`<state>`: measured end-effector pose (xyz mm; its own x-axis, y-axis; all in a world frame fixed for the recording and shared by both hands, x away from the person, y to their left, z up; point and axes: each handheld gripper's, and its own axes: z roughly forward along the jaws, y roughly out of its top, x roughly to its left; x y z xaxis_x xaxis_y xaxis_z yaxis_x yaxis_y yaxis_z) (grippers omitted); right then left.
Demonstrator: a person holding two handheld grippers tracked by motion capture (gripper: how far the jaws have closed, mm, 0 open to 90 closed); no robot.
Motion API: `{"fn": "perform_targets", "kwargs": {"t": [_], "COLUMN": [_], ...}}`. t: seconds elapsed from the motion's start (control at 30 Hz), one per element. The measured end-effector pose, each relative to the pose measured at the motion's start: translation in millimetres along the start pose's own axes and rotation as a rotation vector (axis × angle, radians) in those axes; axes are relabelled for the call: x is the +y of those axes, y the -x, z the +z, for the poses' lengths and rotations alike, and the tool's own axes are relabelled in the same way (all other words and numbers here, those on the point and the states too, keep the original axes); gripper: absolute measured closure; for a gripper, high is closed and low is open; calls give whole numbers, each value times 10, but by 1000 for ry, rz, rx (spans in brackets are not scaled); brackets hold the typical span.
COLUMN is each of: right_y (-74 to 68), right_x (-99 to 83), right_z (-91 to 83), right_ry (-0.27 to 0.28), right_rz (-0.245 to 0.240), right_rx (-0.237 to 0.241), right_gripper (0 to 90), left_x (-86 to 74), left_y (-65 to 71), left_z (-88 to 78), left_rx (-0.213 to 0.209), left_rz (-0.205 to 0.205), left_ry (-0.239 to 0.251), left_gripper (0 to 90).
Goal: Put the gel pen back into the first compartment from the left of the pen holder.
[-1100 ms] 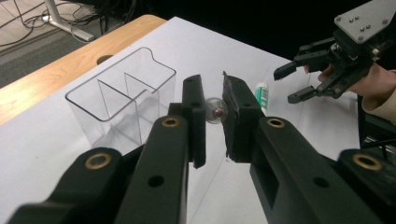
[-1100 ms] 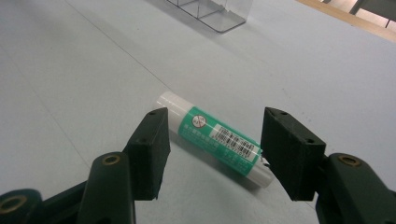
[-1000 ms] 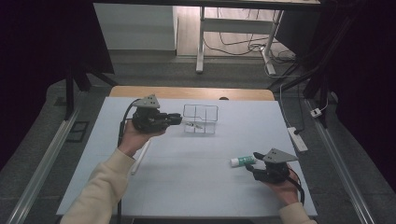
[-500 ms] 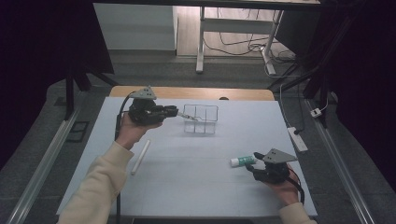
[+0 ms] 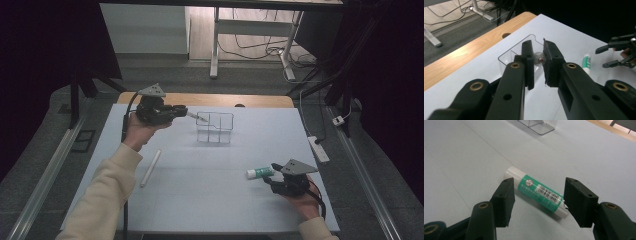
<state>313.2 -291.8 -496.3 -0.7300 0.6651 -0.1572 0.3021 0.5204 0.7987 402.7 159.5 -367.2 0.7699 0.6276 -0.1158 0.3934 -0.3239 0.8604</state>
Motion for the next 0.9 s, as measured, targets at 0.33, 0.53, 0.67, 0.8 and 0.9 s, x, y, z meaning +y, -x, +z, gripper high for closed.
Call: {"fn": "perform_targets", "kwargs": {"t": [0.33, 0.53, 0.67, 0.8, 0.9], "right_y": [11, 14, 13, 18, 16], "right_x": [-6, -10, -6, -9, -14], "right_z": [-3, 0, 1, 4, 10], "right_ry": [2, 2, -3, -6, -9], "right_rz": [3, 3, 1, 1, 3], "right_rx": [6, 6, 4, 5, 7], "right_gripper": [412, 411, 410, 408, 409], "left_x": [107, 123, 129, 131, 131], "left_y": [-89, -157, -199, -231, -247], "left_z": [124, 231, 308, 369, 410], "left_rx": [24, 50, 53, 57, 57], "left_rz": [-10, -17, -27, -30, -40], "left_ry": [-44, -86, -106, -123, -131], "left_gripper": [801, 801, 801, 800, 800]}}
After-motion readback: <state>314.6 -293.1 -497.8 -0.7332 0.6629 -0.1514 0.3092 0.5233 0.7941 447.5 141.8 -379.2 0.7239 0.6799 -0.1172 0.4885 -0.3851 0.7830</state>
